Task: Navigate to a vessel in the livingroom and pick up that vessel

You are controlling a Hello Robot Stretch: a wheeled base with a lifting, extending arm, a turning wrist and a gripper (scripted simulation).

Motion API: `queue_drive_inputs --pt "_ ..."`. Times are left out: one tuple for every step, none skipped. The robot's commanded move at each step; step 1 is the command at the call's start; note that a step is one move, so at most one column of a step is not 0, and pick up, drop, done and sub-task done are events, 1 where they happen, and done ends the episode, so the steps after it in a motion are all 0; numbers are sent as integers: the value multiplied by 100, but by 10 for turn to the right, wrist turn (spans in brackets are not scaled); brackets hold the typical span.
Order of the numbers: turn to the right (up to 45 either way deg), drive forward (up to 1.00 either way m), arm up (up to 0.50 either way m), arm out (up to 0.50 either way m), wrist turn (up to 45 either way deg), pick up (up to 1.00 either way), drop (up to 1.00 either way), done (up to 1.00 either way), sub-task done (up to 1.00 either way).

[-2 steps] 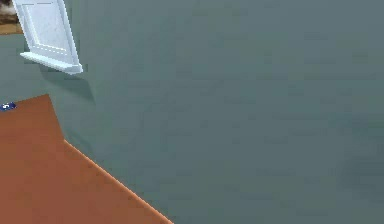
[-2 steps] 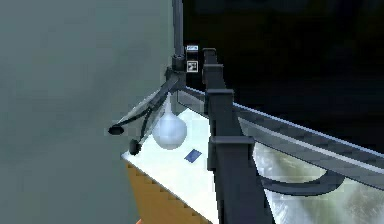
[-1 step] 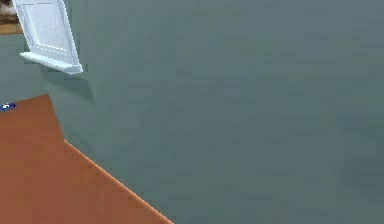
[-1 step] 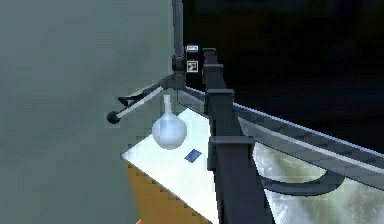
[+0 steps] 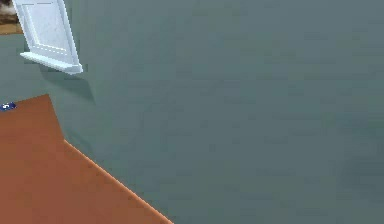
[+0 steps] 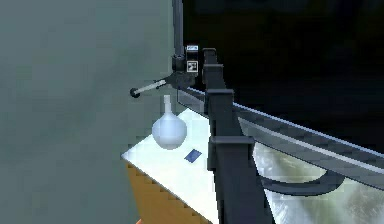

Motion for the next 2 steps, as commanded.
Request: queue_drive_inputs --pt "0 0 0 0 120 0 0 0 0" --pt "0 0 -30 0 0 0 0 0 0"
